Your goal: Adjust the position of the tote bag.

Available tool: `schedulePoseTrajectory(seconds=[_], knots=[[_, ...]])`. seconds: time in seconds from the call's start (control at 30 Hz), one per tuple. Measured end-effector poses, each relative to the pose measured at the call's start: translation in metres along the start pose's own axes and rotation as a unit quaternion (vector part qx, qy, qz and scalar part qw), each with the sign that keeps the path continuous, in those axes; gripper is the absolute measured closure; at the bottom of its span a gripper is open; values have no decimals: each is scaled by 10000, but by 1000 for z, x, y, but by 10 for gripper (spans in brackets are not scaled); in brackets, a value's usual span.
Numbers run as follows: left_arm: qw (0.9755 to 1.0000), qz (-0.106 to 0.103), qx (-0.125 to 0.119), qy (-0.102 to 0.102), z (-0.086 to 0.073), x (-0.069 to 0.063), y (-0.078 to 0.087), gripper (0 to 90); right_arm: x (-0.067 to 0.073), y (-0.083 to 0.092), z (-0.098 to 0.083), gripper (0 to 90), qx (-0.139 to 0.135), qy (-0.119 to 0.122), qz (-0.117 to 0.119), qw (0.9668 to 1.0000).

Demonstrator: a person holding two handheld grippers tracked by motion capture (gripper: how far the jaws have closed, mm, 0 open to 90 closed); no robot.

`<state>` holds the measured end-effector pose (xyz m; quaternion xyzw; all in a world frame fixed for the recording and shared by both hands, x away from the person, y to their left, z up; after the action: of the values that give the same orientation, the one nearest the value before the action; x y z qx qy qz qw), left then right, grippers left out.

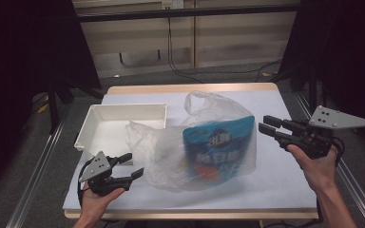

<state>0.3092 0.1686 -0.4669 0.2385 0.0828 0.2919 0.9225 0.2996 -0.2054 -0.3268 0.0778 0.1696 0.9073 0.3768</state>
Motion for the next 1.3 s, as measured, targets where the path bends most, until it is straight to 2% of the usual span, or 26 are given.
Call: schedulePoseTrajectory(seconds=[0.07, 0.17, 0.2, 0.27, 0.3, 0.37, 0.4, 0.43, 0.53, 0.63, 0.67, 0.73, 0.77, 0.9, 1.0, 1.03, 1.1, 1.13, 1.17, 1.2, 1.3], knots=[[9999, -53, -92, 69, 2, -1, -2, 313, 0, -4, 9, 678, 9, 57, 52, 10000], [10000, 3, -7, -18, 2, 1, -1, 312, 0, -9, 15, 677, 6, 61, 77, 10000], [10000, -55, -58, -15, 3, 0, -2, 312, -3, -14, 21, 678, 31, 91, 96, 9999], [10000, -9, -79, 46, 3, 1, -1, 312, -4, -17, 25, 678, 34, 96, 95, 9999], [9999, -25, -112, 19, 4, 1, 0, 312, -6, -23, 32, 678, 55, 104, 122, 9999], [9999, 31, -109, 12, 5, 3, 2, 310, -7, -26, 35, 677, 82, 122, 143, 9998], [9999, 37, -149, 64, 6, 3, 3, 307, -9, -35, 39, 676, 173, 154, 153, 9996], [9998, 3, -183, 68, 7, 3, 3, 307, -9, -35, 39, 676, 173, 154, 153, 9996], [9999, 23, -149, 69, 5, 3, 3, 301, -9, -52, 45, 666, 339, 209, 258, 9989], [9999, 18, -112, 67, 5, 1, 2, 299, -8, -60, 47, 660, 427, 224, 291, 9984], [9999, 10, -130, -6, 6, 0, 3, 296, -9, -67, 47, 657, 530, 242, 282, 9979], [9999, 24, -136, -12, 6, 1, 3, 295, -9, -70, 48, 652, 552, 243, 290, 9978], [9998, 31, -174, 70, 7, 1, 4, 295, -10, -73, 48, 646, 595, 250, 283, 9975], [9999, 66, -143, 11, 6, 3, 4, 292, -11, -87, 46, 639, 829, 247, 284, 9958], [9999, 54, -155, 5, 7, 2, 5, 290, -11, -91, 44, 658, 923, 255, 301, 9949], [9999, 26, -151, -4, 7, 2, 5, 283, -9, -96, 42, 695, 994, 272, 339, 9941], [9999, 0, -162, 40, 7, 1, 5, 279, -8, -97, 41, 714, 1020, 290, 385, 9936], [9999, -6, -134, 57, 8, 2, 5, 269, -6, -98, 40, 794, 1033, 317, 394, 9934], [9999, -6, -134, 57, 8, 2, 5, 264, -6, -98, 40, 794, 1033, 317, 394, 9934], [9998, -10, -140, 107, 8, 2, 5, 262, -3, -97, 40, 869, 1005, 334, 405, 9935], [9997, 19, -188, 128, 10, 4, 6, 261, -1, -95, 41, 900, 927, 374, 385, 9942]])
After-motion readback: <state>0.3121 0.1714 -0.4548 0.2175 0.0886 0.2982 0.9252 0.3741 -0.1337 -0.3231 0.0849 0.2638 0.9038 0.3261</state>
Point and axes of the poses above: each handheld gripper's, and its own axes: y roughly backward along the jaws, z roughly out of its top, x roughly to its left, the point moved 10 cm from there along -y, roughly forward along the jaws, and after that the axes turned 9 degrees about x, right-handed, at the moved point
